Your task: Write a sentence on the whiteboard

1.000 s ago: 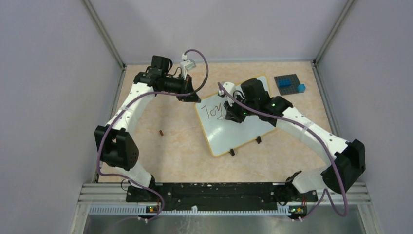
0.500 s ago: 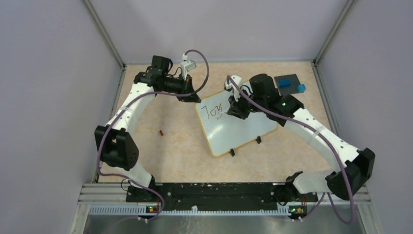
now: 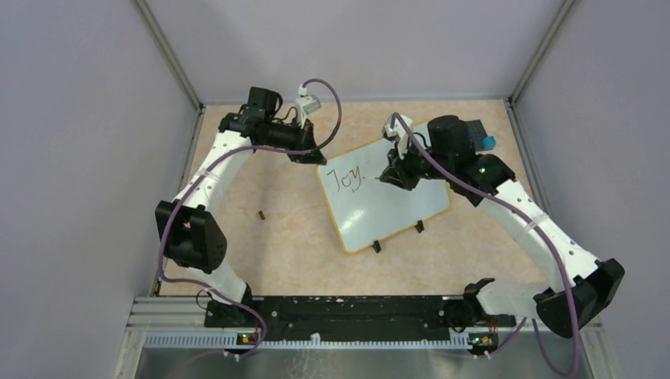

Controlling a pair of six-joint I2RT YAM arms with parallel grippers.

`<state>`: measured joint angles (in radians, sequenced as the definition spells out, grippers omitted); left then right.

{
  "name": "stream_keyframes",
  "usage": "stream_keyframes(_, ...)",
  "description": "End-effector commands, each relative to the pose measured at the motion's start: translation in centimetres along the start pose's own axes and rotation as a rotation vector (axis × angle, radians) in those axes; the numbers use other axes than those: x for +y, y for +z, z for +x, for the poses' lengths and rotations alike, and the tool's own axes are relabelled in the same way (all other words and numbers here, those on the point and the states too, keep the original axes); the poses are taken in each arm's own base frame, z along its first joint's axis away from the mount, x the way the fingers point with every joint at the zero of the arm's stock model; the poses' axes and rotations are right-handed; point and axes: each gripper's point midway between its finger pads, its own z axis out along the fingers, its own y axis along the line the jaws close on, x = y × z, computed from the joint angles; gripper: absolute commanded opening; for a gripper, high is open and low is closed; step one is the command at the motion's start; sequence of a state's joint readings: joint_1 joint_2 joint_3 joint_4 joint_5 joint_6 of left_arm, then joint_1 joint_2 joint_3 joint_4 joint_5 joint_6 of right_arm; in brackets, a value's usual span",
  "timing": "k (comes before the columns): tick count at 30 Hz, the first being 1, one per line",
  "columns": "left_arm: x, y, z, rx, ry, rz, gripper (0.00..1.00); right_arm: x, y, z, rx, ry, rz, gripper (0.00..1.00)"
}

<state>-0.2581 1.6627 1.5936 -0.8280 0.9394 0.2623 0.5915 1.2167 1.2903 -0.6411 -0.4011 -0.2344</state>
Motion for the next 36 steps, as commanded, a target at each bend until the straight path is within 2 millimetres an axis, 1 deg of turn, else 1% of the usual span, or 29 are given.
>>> stream_keyframes(1, -0.4, -0.2, -0.8, 0.001, 0.043, 0.004, 0.07, -0.1, -1.3, -1.4, -0.070, 0.030, -0.023, 0.00)
stream_keyframes(5, -1.2, -0.4, -0.8, -0.002, 0.034, 0.026, 0.16, -0.4, -1.6, -1.3, -0.083, 0.036, -0.018, 0.00)
stream_keyframes(7, -1.4, -0.5, -0.9, -0.007, 0.032, 0.039, 0.18, -0.8, -1.8, -1.3, -0.084, 0.035, -0.006, 0.00)
stream_keyframes(10, -1.3, -0.4, -1.0, -0.006, 0.029, 0.035, 0.18, -1.6, -1.6, -0.9, -0.075, 0.017, 0.031, 0.00)
stream_keyframes(13, -1.3, -0.3, -0.8, -0.004, 0.022, 0.043, 0.18, -2.0, -1.0, -0.5, -0.066, 0.022, 0.039, 0.00)
stream_keyframes(15, -1.3, -0.3, -0.9, -0.005, 0.025, 0.038, 0.18, -2.7, -0.6, 0.1, -0.044, 0.015, 0.064, 0.00)
stream_keyframes(17, -1.3, -0.4, -0.9, -0.005, 0.026, 0.036, 0.17, -3.5, -0.2, 0.4, -0.038, -0.003, 0.099, 0.00)
stream_keyframes(22, -1.4, -0.5, -0.8, -0.009, 0.029, 0.028, 0.08, -4.3, 0.7, 0.5, -0.047, -0.007, 0.119, 0.00)
stream_keyframes(27, -1.3, -0.5, -0.7, -0.009, 0.030, 0.024, 0.01, -4.2, 1.5, 0.6, -0.048, 0.010, 0.100, 0.00)
stream_keyframes(34, -1.2, -0.4, -0.6, -0.008, 0.026, 0.024, 0.00, -3.7, 2.7, 0.7, -0.033, -0.005, 0.075, 0.00)
stream_keyframes(36, -1.3, -0.4, -0.6, -0.008, 0.029, 0.025, 0.00, -3.8, 2.9, 0.7, -0.026, -0.009, 0.081, 0.00)
